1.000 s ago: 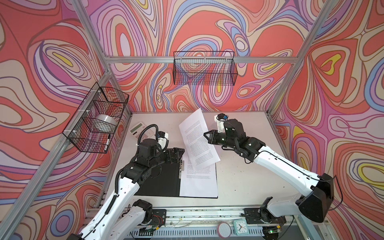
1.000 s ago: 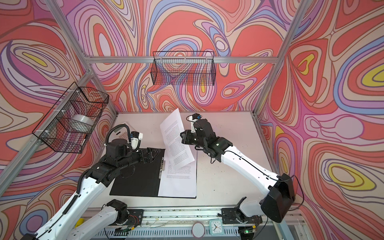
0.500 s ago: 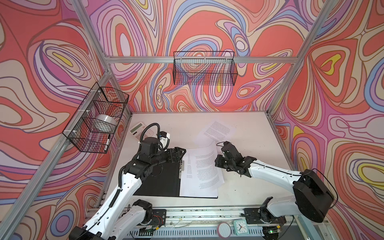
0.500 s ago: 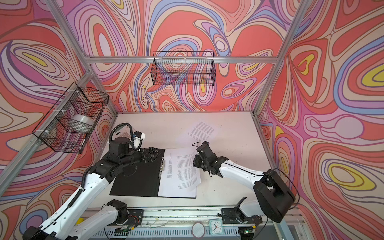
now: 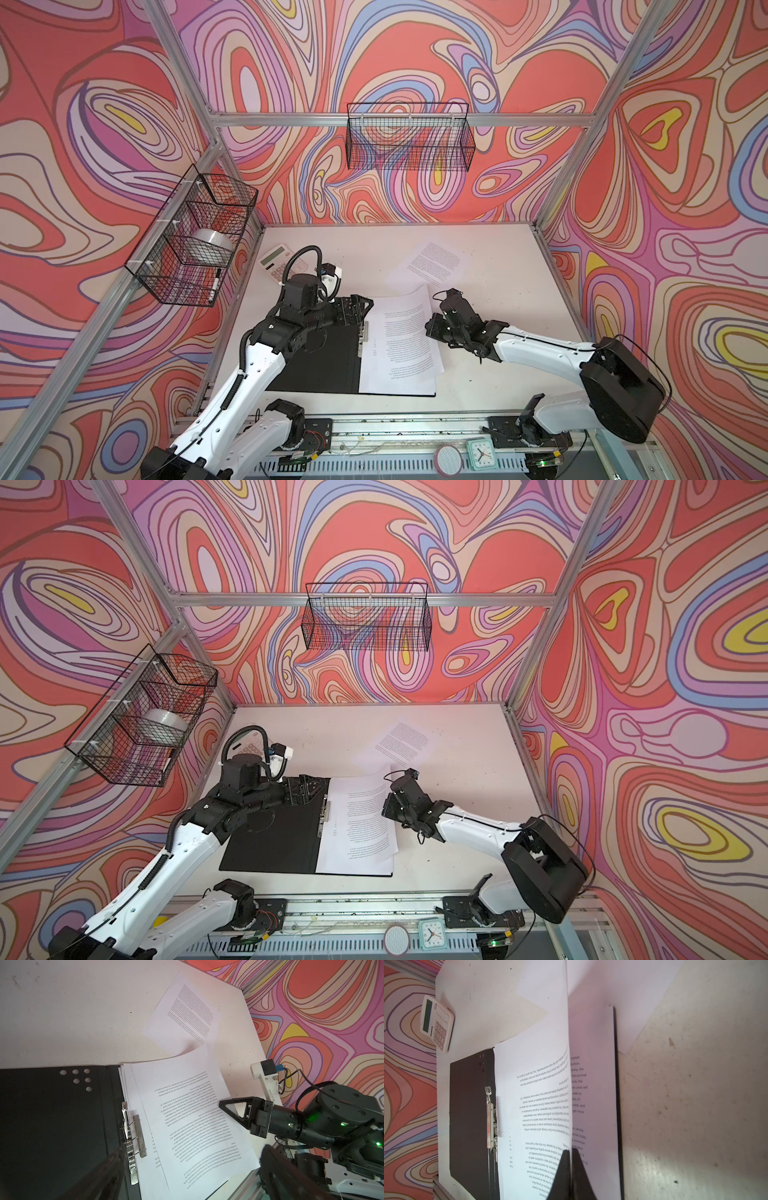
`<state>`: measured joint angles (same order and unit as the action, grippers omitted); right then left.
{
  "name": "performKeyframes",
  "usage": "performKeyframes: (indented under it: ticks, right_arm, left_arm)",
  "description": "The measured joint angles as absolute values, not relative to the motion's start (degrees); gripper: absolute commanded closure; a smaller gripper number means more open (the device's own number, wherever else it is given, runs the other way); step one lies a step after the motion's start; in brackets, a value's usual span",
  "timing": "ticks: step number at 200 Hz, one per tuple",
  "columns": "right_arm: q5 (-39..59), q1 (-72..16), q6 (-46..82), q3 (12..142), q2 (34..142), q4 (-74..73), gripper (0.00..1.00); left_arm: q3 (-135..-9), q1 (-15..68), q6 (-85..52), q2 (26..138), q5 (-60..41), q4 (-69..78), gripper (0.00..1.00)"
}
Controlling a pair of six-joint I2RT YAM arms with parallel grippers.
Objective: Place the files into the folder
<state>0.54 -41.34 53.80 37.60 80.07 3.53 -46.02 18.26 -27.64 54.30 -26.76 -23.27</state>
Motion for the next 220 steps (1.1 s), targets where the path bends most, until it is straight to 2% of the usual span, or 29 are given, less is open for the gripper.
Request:
performKeyframes:
  ticks: [100,220]
  right_arm:
    - [-2.83,-45.87,62.17,35.75,80.42,1.96,1.00]
    - [-3.95,-48.75,65.28,35.75,83.07,0.32,1.00]
  left_arm:
    - [-45.69,18.26,-26.57,55.57,-27.66,-27.66,0.00]
    - [-45.65,18.26,-26.48,57.10,-31.97,-28.95,0.00]
